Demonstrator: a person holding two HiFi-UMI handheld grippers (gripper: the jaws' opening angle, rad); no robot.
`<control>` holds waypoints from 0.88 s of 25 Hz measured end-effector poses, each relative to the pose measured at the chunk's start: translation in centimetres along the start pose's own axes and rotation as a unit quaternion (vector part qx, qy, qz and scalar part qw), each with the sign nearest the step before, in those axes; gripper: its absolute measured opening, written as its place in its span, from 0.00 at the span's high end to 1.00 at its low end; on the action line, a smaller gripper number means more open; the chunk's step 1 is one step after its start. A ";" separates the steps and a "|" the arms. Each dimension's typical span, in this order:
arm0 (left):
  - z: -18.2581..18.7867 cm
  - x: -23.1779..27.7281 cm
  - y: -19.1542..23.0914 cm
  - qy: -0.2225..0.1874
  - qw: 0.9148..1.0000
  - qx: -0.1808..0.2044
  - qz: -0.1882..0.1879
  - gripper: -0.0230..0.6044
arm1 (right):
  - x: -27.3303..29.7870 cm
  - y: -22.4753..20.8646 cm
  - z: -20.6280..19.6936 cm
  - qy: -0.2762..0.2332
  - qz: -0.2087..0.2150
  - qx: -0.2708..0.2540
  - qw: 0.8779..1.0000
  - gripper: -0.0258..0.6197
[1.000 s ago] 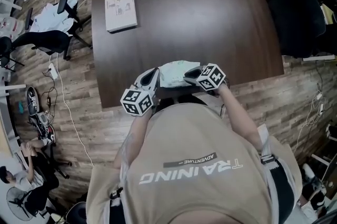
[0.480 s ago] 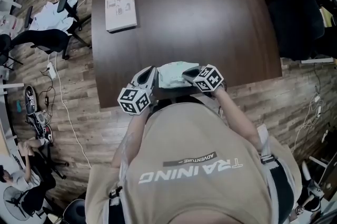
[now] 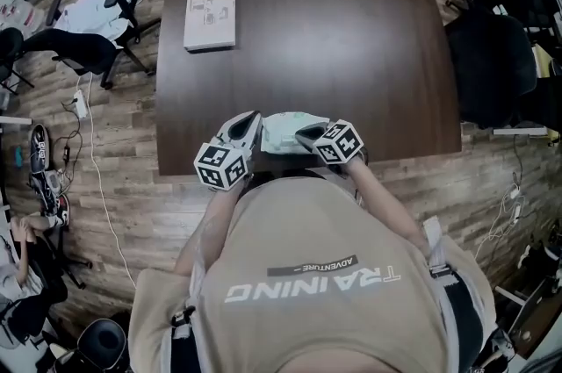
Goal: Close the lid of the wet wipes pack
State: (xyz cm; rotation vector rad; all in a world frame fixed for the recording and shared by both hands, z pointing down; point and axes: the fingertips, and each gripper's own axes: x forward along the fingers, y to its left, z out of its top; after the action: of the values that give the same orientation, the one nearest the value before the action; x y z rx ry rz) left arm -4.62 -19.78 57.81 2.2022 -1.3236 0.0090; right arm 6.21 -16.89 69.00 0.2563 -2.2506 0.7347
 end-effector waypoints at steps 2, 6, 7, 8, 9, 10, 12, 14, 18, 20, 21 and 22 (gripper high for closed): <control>-0.2 -0.2 -0.2 0.001 1.000 0.003 0.000 0.95 | 0.6 -0.1 -0.7 0.015 -0.008 -0.003 1.000 0.93; -0.3 -0.5 0.2 0.003 1.000 -0.001 0.006 0.95 | 1.4 -0.4 -1.7 0.050 -0.025 -0.045 0.997 0.93; -0.5 -0.6 0.3 0.004 1.000 -0.003 0.008 0.95 | 1.4 -0.3 -1.8 0.052 -0.026 -0.053 0.997 0.93; -0.7 -0.7 0.4 0.005 1.000 -0.004 0.009 0.95 | 1.5 -0.3 -1.8 0.053 -0.026 -0.056 0.997 0.93; -0.8 -0.8 0.5 0.006 1.000 -0.006 0.010 0.95 | 1.5 -0.3 -1.8 0.052 -0.024 -0.054 0.997 0.93; -1.0 -0.8 0.5 0.008 1.000 -0.007 0.011 0.95 | 1.5 -0.4 -1.8 0.050 -0.020 -0.048 0.997 0.93; -1.4 -0.8 0.7 0.011 1.000 -0.009 0.011 0.95 | 1.6 -0.5 -1.8 0.044 -0.012 -0.028 0.999 0.93; -1.6 -0.5 0.7 0.015 1.000 -0.011 0.009 0.95 | 1.7 -0.5 -1.8 0.039 -0.006 -0.014 0.999 0.93; -1.8 0.3 0.4 0.023 1.000 -0.008 0.000 0.95 | 1.8 -0.4 -1.8 0.043 -0.012 -0.030 0.999 0.93; -1.7 0.8 0.3 0.026 1.000 -0.005 -0.005 0.95 | 2.0 -0.4 -1.8 0.049 -0.020 -0.047 0.998 0.94; -1.7 1.0 0.2 0.027 1.000 -0.004 -0.007 0.95 | 2.1 -0.5 -1.8 0.051 -0.023 -0.054 0.997 0.94; -1.6 1.2 0.2 0.027 1.000 -0.002 -0.008 0.95 | 2.2 -0.5 -1.8 0.052 -0.023 -0.060 0.997 0.94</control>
State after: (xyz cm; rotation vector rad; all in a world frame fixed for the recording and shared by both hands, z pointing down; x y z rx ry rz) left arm -3.75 -20.11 59.62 2.1939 -1.2740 0.0598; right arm 5.93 -16.17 71.79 0.2069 -2.1738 0.5744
